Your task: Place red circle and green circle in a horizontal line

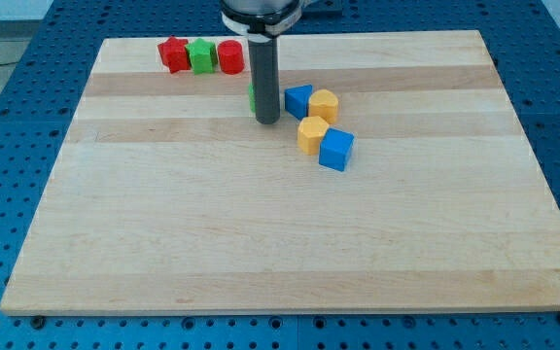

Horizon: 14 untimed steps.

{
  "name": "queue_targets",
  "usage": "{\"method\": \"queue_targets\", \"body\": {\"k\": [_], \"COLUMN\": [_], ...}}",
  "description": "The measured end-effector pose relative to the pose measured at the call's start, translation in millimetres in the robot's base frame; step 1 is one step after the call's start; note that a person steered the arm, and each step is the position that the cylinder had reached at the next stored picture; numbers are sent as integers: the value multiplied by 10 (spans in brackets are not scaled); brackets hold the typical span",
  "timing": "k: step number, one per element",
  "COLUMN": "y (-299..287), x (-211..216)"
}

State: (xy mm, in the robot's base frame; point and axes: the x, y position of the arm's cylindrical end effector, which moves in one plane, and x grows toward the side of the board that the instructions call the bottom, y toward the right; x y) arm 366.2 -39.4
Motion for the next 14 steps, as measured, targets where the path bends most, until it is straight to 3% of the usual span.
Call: {"method": "queue_targets", "body": {"k": [4, 14], "y": [-42, -299], "x": [-580, -834]}}
